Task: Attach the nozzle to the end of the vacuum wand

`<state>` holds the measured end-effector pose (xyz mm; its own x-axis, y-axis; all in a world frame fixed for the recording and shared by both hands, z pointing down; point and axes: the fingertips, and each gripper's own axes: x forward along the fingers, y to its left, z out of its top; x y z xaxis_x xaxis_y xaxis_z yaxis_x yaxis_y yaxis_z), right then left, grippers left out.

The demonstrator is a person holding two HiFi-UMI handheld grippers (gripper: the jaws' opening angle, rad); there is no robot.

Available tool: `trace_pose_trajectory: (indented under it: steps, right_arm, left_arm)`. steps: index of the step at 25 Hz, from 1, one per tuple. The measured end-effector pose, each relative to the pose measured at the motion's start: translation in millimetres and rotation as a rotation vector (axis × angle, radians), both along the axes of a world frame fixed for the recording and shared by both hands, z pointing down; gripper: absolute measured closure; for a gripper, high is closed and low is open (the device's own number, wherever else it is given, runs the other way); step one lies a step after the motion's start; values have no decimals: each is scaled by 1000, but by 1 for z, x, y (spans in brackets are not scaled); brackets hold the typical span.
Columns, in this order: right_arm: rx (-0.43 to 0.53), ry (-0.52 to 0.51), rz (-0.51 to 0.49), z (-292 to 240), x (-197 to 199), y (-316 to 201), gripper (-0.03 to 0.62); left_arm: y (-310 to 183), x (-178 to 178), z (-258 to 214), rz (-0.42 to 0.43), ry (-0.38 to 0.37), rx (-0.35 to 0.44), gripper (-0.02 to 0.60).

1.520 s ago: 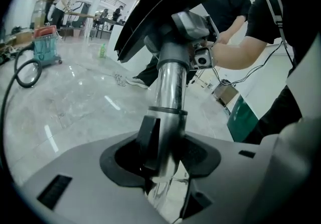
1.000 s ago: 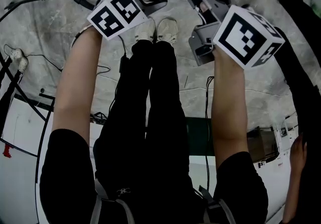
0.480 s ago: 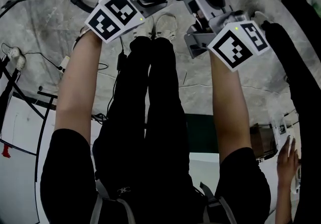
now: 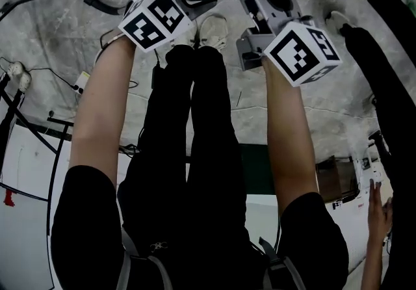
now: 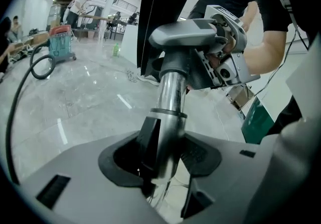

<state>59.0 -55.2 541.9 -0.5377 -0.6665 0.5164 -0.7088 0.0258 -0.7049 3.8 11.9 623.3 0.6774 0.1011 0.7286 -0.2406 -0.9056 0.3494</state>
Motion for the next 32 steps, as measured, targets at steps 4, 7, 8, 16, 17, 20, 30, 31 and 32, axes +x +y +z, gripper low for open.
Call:
trace_pose_trajectory:
  steps: [4, 7, 8, 16, 17, 20, 30, 31, 32]
  right_arm:
    - [-112, 22, 39, 18, 28, 37, 316]
    - [-157, 88, 0, 38, 38, 65, 346]
    - [-148, 144, -20, 44, 41, 72, 533]
    - [-36, 257, -76, 87, 48, 67, 580]
    - [-32, 243, -61, 93, 51, 64, 580]
    - [-23, 199, -28, 106, 59, 57, 580]
    - [-34, 144, -17, 119, 60, 60, 580]
    - [-31, 142, -21, 118, 59, 60, 580]
    - [-24, 134, -21, 116, 58, 59, 580]
  left_arm:
    - [13, -1, 38, 41, -63, -26, 364]
    - [22, -2, 85, 86, -128, -59, 364]
    - [26, -1, 102, 103, -149, -72, 364]
    - [35, 8, 221, 151, -235, -140, 365]
    - [34, 10, 232, 147, -237, -142, 365]
    - [28, 16, 249, 146, -214, -136, 365]
    - [4, 17, 257, 34, -143, 6, 351]
    - [3, 17, 257, 27, -143, 10, 350]
    - [2, 17, 258, 19, -146, 16, 347]
